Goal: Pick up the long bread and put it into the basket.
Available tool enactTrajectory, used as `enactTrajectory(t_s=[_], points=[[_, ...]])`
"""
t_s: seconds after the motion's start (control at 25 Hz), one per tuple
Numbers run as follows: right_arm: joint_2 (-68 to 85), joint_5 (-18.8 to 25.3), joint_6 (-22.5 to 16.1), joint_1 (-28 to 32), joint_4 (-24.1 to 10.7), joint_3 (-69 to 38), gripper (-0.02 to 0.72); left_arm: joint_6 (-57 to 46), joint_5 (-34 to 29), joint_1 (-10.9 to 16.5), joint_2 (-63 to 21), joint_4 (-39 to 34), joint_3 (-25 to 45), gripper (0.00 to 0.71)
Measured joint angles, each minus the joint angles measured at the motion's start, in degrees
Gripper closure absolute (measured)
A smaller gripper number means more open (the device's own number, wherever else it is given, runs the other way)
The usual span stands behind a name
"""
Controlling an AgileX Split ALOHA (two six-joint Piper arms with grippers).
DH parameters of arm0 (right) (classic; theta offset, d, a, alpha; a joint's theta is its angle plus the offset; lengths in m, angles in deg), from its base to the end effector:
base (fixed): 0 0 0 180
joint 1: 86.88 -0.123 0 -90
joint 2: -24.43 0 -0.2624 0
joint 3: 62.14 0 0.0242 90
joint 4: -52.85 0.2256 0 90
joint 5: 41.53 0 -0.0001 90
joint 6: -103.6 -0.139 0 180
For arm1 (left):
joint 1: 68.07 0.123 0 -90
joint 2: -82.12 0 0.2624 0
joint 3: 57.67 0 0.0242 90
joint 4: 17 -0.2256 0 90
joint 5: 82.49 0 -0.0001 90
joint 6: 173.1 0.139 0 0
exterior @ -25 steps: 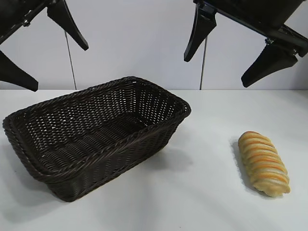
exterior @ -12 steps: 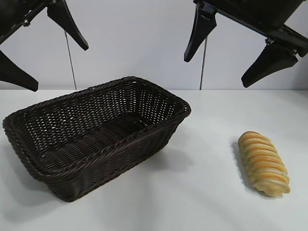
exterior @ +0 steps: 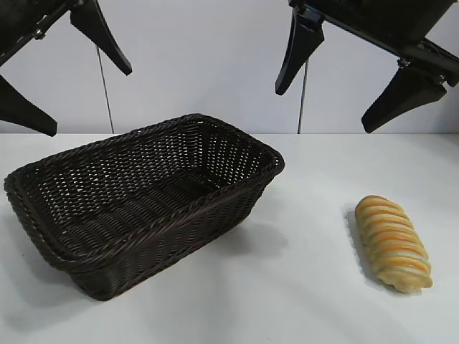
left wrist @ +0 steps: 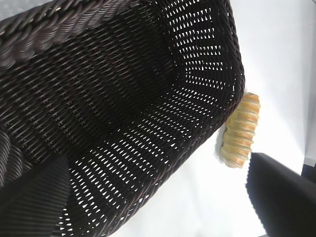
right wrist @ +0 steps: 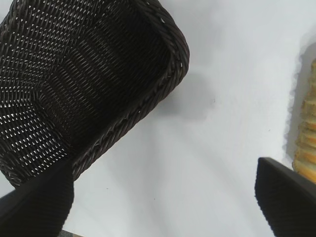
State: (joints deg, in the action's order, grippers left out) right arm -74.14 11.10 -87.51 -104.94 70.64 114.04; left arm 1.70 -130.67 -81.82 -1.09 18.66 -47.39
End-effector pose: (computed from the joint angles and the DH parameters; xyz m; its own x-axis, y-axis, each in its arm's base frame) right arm 0.2979 0.1327 0.2368 -0.9411 0.0775 -0.3291 -0.0525 0.9281 0.3687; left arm 0.2941 -0.1342 0.2328 -0.9374 -0.2450 -0.2474 -0.0583 0.8110 -0.5821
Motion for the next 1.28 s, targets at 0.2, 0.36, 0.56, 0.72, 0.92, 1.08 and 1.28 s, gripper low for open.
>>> enactTrajectory(t_s=[0.2,0.36,0.56,0.72,0.92,1.08,1.28], points=[[0.00,0.10,0.00,0.00,0.16,0.00,0.009,-15.24,-4.26,0.15,-6.44,-22.24,-0.02,0.011],[0.00,0.17,0.00,0.00,0.78,0.00,0.009,-21.03,-7.10,0.34,-8.21,-29.26,1.47,0.011],[0.00,0.23,0.22,0.00,1.30,0.00,0.009,-23.71,-2.68,0.34,-6.31,-27.18,7.99,0.011],[0.00,0.40,0.41,0.00,1.29,0.00,0.009,-24.88,3.14,0.34,-3.83,-24.78,11.26,0.011],[0.00,0.57,0.47,0.00,1.29,0.00,0.009,-22.73,6.70,0.34,0.95,-19.43,11.44,0.011],[0.00,0.57,0.53,0.00,1.29,0.00,0.009,-22.45,8.70,0.34,5.01,-18.93,11.44,0.011],[0.00,0.57,0.69,0.00,1.31,0.00,0.009,-22.53,9.82,0.34,9.38,-18.91,11.44,0.011]])
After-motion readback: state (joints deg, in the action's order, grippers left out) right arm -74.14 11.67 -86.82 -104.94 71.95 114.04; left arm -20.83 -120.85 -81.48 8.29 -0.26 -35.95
